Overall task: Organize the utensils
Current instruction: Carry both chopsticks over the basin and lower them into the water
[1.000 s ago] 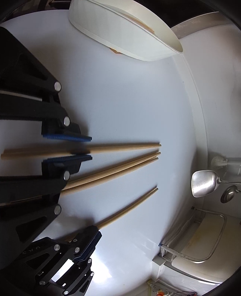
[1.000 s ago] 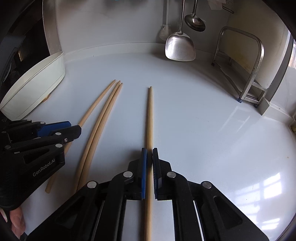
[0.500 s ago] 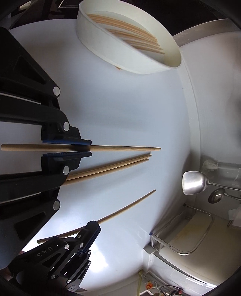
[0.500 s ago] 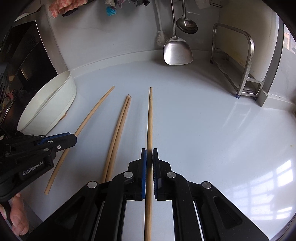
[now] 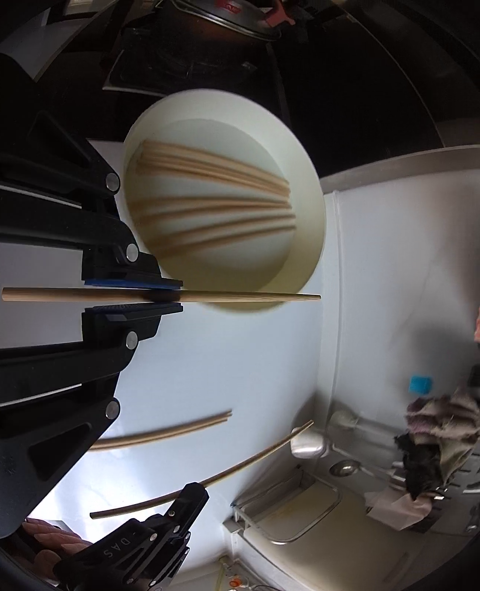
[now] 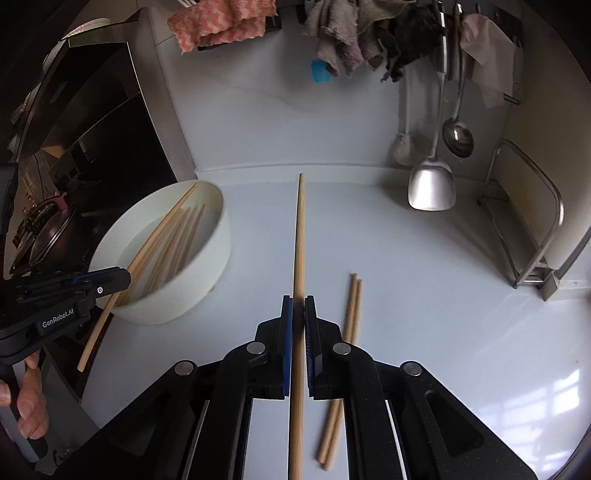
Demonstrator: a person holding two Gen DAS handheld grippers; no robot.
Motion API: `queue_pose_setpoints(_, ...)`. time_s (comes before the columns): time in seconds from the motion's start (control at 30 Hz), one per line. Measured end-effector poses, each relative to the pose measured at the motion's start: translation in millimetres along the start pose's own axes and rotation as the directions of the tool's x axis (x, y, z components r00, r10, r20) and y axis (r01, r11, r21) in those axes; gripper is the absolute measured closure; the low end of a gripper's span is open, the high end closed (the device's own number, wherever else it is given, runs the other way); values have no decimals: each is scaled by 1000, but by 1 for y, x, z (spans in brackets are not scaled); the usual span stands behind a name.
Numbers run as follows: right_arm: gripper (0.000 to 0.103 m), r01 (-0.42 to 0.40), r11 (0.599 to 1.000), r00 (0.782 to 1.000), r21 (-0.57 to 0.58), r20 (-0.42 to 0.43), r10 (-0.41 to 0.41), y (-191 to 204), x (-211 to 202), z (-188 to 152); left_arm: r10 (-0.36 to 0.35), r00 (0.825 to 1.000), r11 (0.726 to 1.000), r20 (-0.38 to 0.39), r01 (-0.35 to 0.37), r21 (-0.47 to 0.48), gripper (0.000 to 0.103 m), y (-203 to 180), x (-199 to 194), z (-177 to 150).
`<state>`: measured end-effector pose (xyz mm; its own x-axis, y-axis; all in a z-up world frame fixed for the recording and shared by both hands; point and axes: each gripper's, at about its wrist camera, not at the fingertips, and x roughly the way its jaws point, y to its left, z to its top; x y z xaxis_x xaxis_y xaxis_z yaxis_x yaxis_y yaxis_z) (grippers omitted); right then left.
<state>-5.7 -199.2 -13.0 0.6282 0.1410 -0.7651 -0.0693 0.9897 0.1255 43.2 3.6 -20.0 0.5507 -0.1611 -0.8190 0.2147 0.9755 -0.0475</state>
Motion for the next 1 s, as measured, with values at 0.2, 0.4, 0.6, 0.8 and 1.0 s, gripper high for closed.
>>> queue_pose_setpoints(0.2, 97, -38, 998, 999, -40, -7, 37, 69, 35, 32, 31, 999, 999, 9, -31, -42, 95, 75, 10, 23)
queue_pose_setpoints(0.4, 97, -70, 997, 996, -32, -58, 68, 124, 85, 54, 24, 999, 999, -22, -25, -46, 95, 123, 41, 38)
queue_pose_setpoints(0.6, 97, -59, 998, 989, -20, -134, 56, 157, 133, 66, -7, 997, 1000, -81, 5, -29, 95, 148, 73, 44)
queue_pose_setpoints(0.8, 97, -46, 999, 977, 9, -207, 47, 169, 175, 69, -36, 991, 999, -132, 35, -9, 95, 157, 99, 47)
queue_pose_setpoints(1.0, 97, -27, 999, 968, 24, -251, 32, 170, 197, 67, -45, 983, 999, -178, 45, -2, 95, 161, 122, 50)
